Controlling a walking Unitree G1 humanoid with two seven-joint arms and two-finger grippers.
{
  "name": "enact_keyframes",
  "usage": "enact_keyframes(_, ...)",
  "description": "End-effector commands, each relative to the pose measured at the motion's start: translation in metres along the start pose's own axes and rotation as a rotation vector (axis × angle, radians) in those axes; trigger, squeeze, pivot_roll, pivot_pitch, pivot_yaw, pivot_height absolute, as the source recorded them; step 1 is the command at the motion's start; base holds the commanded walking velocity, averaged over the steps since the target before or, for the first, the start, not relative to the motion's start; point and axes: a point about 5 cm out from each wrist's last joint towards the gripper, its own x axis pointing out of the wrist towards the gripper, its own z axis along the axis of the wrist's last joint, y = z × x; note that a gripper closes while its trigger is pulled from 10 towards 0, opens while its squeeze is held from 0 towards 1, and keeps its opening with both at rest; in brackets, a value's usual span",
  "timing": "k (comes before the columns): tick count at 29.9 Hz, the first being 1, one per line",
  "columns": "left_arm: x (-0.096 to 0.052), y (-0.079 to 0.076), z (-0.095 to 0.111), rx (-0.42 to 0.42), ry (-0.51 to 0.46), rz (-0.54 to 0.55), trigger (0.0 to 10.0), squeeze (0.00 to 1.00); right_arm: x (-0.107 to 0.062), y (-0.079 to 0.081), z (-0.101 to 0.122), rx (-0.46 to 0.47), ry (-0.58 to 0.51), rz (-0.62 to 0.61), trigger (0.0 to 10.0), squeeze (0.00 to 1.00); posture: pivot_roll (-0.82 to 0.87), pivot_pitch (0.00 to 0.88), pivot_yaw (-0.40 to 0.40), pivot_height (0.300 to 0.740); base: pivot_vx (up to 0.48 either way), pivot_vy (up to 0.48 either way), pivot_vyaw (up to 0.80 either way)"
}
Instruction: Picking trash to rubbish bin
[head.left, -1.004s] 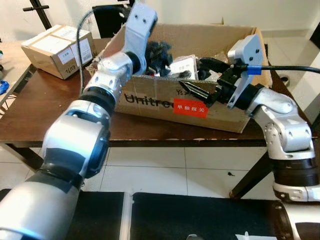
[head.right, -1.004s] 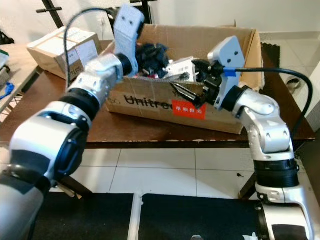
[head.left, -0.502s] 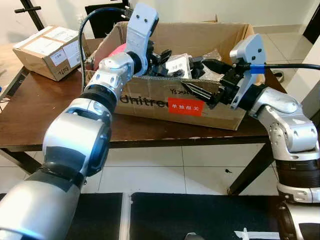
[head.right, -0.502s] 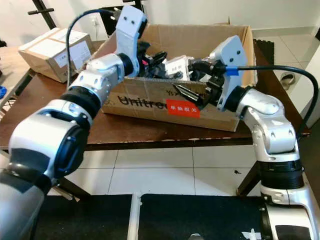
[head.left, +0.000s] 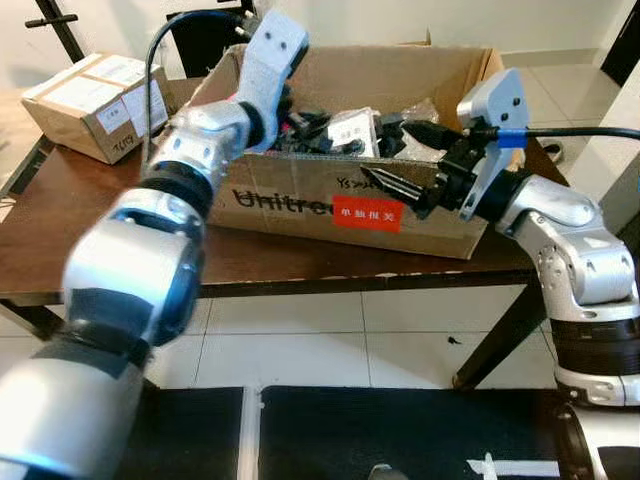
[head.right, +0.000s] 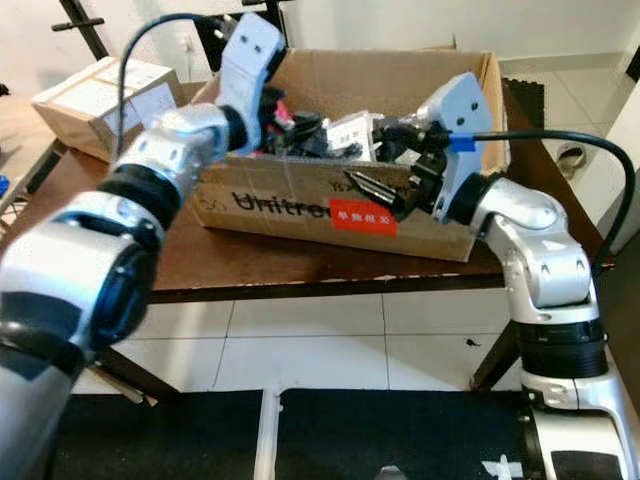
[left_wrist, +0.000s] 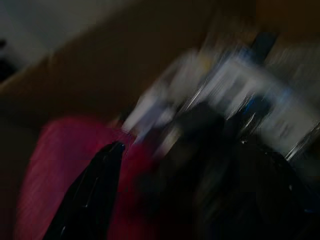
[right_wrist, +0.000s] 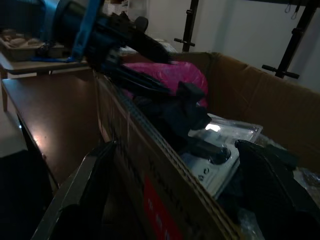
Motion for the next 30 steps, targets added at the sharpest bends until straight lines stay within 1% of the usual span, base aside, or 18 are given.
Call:
enact_keyframes(1,-0.006,0.006,-0.015,0.005,0.091,0.0,10.0,0.0,0.0,0.006,0.002,-0.011,-0.006,0.039,10.0,0.0,-0.09,0.146,0.105,0.74,0.0,0.0,0.0)
enact_keyframes(2,-0.008,0.008,-0.02,0.007,0.132,-0.003,10.0,0.0,0.001,0.007,0.003,-0.014,-0.008,0.049,10.0,0.0,-0.09,0.145,0.103,0.74,0.0,0.0,0.0)
enact_keyframes(3,-0.008,0.008,-0.02,0.007,0.132,-0.003,10.0,0.0,0.001,0.007,0.003,-0.014,-0.008,0.049,10.0,0.0,-0.09,0.145,0.103,0.74,0.0,0.0,0.0)
enact_keyframes(4,-0.011,0.008,-0.025,0.009,0.18,-0.022,10.0,0.0,0.001,0.007,0.003,-0.017,-0.01,0.059,10.0,0.0,-0.09,0.144,0.101,0.74,0.0,0.0,0.0)
enact_keyframes(6,-0.012,0.009,-0.027,0.01,0.199,-0.031,10.0,0.0,0.001,0.008,0.004,-0.018,-0.011,0.062,10.0,0.0,-0.09,0.144,0.101,0.74,0.0,0.0,0.0)
enact_keyframes(7,-0.014,0.01,-0.032,0.022,0.236,-0.039,10.0,0.0,0.002,0.009,0.005,-0.022,-0.016,0.078,10.0,0.0,-0.09,0.144,0.101,0.74,0.0,0.0,0.0)
enact_keyframes(10,-0.016,0.011,-0.035,0.015,0.255,-0.047,10.0,0.0,0.003,0.011,0.007,-0.025,-0.023,0.098,10.0,0.0,-0.09,0.14,0.098,0.74,0.0,0.0,0.0)
enact_keyframes(14,-0.016,0.008,-0.033,-0.017,0.258,-0.111,10.0,0.0,0.001,0.012,0.009,-0.03,-0.025,0.119,10.0,0.0,-0.08,0.139,0.098,0.74,0.0,0.0,0.0)
enact_keyframes(15,-0.015,0.007,-0.027,-0.058,0.222,-0.122,10.0,0.0,0.001,0.011,0.009,-0.033,-0.024,0.115,10.0,0.0,-0.08,0.139,0.099,0.74,0.0,0.0,0.0)
enact_keyframes(16,-0.015,0.007,-0.027,-0.058,0.222,-0.122,10.0,0.0,0.001,0.011,0.009,-0.033,-0.024,0.115,10.0,0.0,-0.08,0.139,0.099,0.74,0.0,0.0,0.0)
enact_keyframes(18,-0.014,0.005,-0.016,-0.13,0.152,-0.144,10.0,0.0,0.0,0.009,0.009,-0.037,-0.025,0.105,10.0,0.0,-0.08,0.138,0.1,0.74,0.0,0.0,0.0)
enact_keyframes(19,-0.013,0.004,-0.012,-0.15,0.129,-0.159,10.0,0.0,0.0,0.007,0.01,-0.038,-0.026,0.1,10.0,0.0,-0.08,0.138,0.1,0.74,0.0,0.0,0.0)
enact_keyframes(23,-0.012,0.0,-0.001,-0.177,0.082,-0.214,10.0,0.0,0.0,0.004,0.011,-0.04,-0.031,0.079,10.0,0.0,-0.08,0.137,0.103,0.74,0.0,0.0,0.0)
enact_keyframes(26,-0.01,-0.004,0.018,-0.249,-0.01,-0.278,10.0,0.0,-0.001,0.001,0.011,-0.043,-0.03,0.069,10.0,0.0,-0.08,0.136,0.104,0.74,0.0,0.0,0.0)
enact_keyframes(27,-0.01,-0.005,0.023,-0.261,-0.031,-0.297,10.0,0.0,-0.001,0.001,0.011,-0.044,-0.03,0.068,10.0,0.0,-0.08,0.137,0.104,0.74,0.0,0.0,0.0)
enact_keyframes(28,-0.01,-0.006,0.027,-0.268,-0.046,-0.315,10.0,0.0,-0.001,0.0,0.011,-0.044,-0.03,0.068,10.0,0.0,-0.08,0.137,0.105,0.74,0.0,0.0,0.0)
enact_keyframes(30,-0.01,-0.007,0.029,-0.27,-0.052,-0.326,10.0,0.0,-0.001,0.0,0.011,-0.044,-0.03,0.068,10.0,0.0,-0.08,0.137,0.105,0.74,0.0,0.0,0.0)
